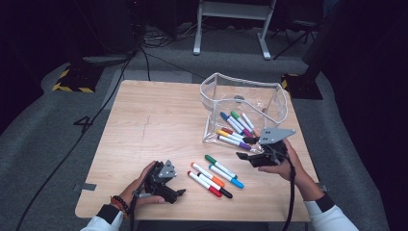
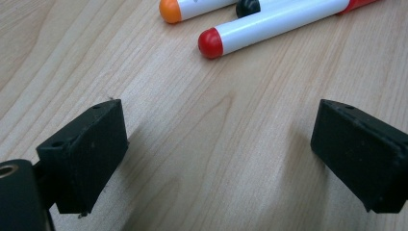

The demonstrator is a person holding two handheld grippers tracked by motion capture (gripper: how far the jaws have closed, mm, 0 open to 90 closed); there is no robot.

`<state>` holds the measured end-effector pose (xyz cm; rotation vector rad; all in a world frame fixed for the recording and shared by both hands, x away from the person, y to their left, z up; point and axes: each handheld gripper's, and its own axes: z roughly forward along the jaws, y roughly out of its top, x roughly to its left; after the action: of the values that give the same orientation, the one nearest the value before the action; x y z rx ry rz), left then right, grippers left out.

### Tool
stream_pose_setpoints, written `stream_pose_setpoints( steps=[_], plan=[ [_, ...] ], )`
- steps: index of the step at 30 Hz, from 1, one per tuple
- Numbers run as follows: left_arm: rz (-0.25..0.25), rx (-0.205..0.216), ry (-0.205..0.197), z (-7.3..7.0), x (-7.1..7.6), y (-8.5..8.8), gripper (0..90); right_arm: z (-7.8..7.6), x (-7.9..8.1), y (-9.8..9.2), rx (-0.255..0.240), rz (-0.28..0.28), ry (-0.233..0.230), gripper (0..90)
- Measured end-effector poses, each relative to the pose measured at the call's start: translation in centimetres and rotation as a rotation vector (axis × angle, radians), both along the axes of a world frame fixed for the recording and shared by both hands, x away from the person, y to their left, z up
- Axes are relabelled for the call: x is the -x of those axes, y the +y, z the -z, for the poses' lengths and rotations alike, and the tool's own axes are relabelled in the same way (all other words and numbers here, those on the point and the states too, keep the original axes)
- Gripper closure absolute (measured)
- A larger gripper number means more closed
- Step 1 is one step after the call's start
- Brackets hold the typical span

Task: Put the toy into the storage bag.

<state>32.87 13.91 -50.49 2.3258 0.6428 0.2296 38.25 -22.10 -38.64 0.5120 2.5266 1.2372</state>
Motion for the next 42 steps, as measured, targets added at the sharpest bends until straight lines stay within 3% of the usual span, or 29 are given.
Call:
stream_pose_setpoints(
  steps=[5, 8, 13, 14, 23, 29, 36, 42],
  plan=[
    [0.0, 0.0, 0.0, 0.0, 0.0, 0.0, 6.0, 3.4, -0.5, 1.9, 0.019, -0.04, 0.056, 41.7],
    [0.0, 0.0, 0.0, 0.0, 0.0, 0.0, 6.0, 5.7, -1.4, 3.4, 0.023, -0.079, 0.119, 42.4],
    [0.0, 0.0, 0.0, 0.0, 0.0, 0.0, 6.0, 7.3, -2.5, 4.3, 0.013, -0.076, 0.168, 44.5],
    [0.0, -0.001, 0.0, 0.0, 0.0, 0.0, 6.0, 8.0, -2.7, 4.9, 0.043, -0.072, 0.161, 45.4],
    [0.0, 0.0, 0.0, 0.0, 0.0, 0.0, 6.0, 9.4, -3.4, 6.5, 0.096, -0.067, 0.148, 48.8],
    [0.0, 0.0, 0.0, 0.0, 0.0, 0.0, 6.0, 10.5, -4.3, 6.5, 0.133, -0.023, 0.153, 58.0],
    [-0.001, 0.0, 0.0, 0.0, 0.0, 0.0, 6.0, 10.7, -4.6, 5.1, 0.103, 0.011, 0.146, 73.8],
    [-0.003, -0.002, 0.003, 0.0, 0.1, 0.0, 6.0, 10.7, -4.2, 3.4, 0.102, 0.025, 0.141, 74.5]
  ],
)
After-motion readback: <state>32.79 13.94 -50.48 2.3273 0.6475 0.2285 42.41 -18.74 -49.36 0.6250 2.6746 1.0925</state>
